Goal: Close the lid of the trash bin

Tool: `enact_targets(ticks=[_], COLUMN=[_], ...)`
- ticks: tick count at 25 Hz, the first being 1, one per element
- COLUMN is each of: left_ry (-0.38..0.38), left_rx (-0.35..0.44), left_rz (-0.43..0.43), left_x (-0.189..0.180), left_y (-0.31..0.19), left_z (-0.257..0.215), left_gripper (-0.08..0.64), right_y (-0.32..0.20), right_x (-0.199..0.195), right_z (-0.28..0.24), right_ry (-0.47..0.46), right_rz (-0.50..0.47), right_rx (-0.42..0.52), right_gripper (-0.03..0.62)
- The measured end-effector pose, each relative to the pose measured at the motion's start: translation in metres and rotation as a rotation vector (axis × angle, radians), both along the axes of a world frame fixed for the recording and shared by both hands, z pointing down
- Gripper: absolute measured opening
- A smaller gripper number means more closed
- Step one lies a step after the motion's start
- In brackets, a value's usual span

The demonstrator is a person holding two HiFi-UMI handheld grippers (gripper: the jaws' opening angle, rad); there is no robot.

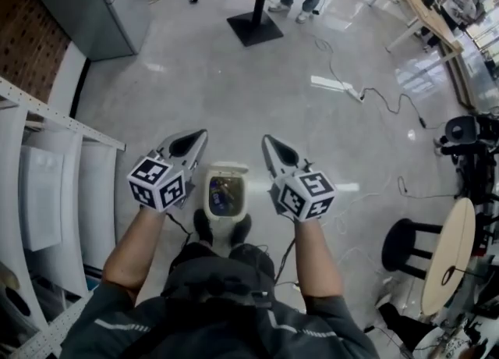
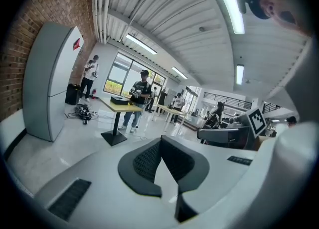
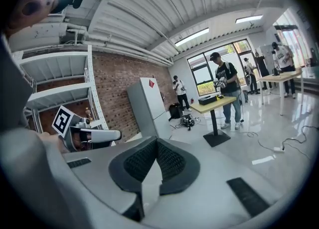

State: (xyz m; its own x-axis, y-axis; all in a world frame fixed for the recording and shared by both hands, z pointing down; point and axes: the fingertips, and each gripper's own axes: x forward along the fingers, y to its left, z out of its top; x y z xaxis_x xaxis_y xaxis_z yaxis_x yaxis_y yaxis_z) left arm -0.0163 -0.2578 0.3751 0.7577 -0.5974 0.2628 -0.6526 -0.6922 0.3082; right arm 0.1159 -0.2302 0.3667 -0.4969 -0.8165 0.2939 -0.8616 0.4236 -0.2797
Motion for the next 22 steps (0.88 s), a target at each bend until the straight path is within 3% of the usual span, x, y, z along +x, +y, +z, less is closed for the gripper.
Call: enact_targets(ticks=[6,22], left_ry=[-0.084,-0.230], left_rx=[-0.123,-0.393], left_rz=[-0.026,0.027], left_x=[0.005,0.025], left_y=[-0.010,-0.012], left_z=[0.074,0.279], left_gripper=[0.002,0.002], right_y=[-0.008,-0.018], right_x=[-0.005,-0.021], right_z=[0.080,0.284], right_ry=[0.037,0.115], right_rz=[-0.050,-0.127], right_rx=[-0.151,-0.450], right_gripper=[0.012,0.012])
